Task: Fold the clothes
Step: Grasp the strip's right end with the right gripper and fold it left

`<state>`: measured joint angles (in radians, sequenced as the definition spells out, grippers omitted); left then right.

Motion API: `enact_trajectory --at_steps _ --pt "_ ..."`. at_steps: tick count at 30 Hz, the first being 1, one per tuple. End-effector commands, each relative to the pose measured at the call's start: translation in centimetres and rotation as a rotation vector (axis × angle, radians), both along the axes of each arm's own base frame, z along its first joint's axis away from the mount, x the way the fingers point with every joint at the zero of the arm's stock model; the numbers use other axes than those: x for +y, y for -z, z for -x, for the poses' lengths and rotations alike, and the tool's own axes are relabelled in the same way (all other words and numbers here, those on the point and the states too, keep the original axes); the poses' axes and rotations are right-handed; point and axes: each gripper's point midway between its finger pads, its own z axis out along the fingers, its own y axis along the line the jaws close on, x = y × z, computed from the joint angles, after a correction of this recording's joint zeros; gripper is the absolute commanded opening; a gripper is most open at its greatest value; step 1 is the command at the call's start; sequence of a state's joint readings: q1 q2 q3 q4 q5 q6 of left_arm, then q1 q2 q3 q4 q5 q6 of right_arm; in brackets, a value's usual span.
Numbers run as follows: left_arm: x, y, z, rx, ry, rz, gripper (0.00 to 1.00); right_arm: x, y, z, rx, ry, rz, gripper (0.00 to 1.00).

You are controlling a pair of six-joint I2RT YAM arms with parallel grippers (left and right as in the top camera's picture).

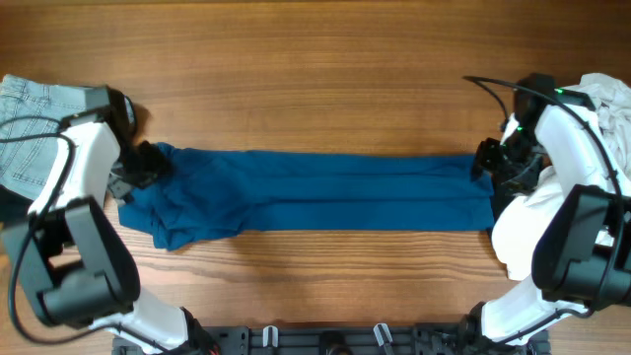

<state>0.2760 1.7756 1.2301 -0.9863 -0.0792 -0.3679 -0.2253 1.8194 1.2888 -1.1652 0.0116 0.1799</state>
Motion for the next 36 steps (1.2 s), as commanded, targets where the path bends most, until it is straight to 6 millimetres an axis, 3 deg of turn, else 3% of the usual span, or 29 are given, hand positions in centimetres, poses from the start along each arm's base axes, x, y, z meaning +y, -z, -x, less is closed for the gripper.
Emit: enact_trajectory --at_steps 1,5,9,13,16,19,20,23,25,27,28,31,33,36 --pt "-0.9 -5.9 -2.2 -0.201 0.025 0.033 0.78 -1.3 -0.7 -0.4 -0.063 -0.085 -0.085 0.77" --pt "-2.5 -7.1 -2.0 -0.230 0.052 0.085 0.80 -0.8 0.4 -1.2 -0.144 -0.147 -0.178 0.81" --pt "-4.0 -6.9 -1.7 -0.205 0.086 0.114 0.80 1.6 2.0 -2.0 -0.250 -0.236 -0.302 0.84" --pt "-5.6 -6.9 -1.9 -0.201 0.135 0.119 0.80 2.1 4.7 -1.4 -0.275 -0.242 -0.309 0.86" --pt "-6.2 -7.0 -2.1 -0.204 0.153 0.119 0.80 3.5 5.4 -1.5 -0.310 -0.236 -0.384 0.82" --pt "-6.3 -6.9 -2.0 -0.202 0.158 0.120 0.83 4.3 5.5 -1.2 -0.302 -0.232 -0.424 0.55" --pt "-6.3 -6.9 -2.0 -0.200 0.158 0.120 0.84 4.4 5.5 -1.2 -0.301 -0.233 -0.425 0.29" --pt "-6.3 -6.9 -1.9 -0.199 0.158 0.120 0.85 4.5 5.5 -1.1 -0.292 -0.219 -0.428 0.09" --pt "-6.3 -6.9 -1.9 -0.197 0.158 0.121 0.86 4.4 5.5 -1.2 -0.291 -0.209 -0.426 0.04" --pt "-6.3 -6.9 -1.9 -0.197 0.162 0.120 0.86 3.6 5.0 -1.5 -0.283 -0.211 -0.386 0.04" --pt "-6.3 -6.9 -1.9 -0.197 0.182 0.118 0.86 2.2 4.2 -2.1 -0.263 -0.173 -0.311 0.04" --pt "-6.3 -6.9 -1.9 -0.196 0.187 0.117 0.86 -0.7 -0.3 -4.4 -0.281 -0.086 -0.168 0.04" --pt "-6.3 -6.9 -1.9 -0.196 0.187 0.117 0.88 -0.4 -3.8 -5.7 -0.300 -0.084 -0.164 0.04" --pt "-6.3 -6.9 -1.9 -0.197 0.187 0.117 0.90 2.2 -5.6 -5.6 -0.262 -0.124 -0.184 0.04"
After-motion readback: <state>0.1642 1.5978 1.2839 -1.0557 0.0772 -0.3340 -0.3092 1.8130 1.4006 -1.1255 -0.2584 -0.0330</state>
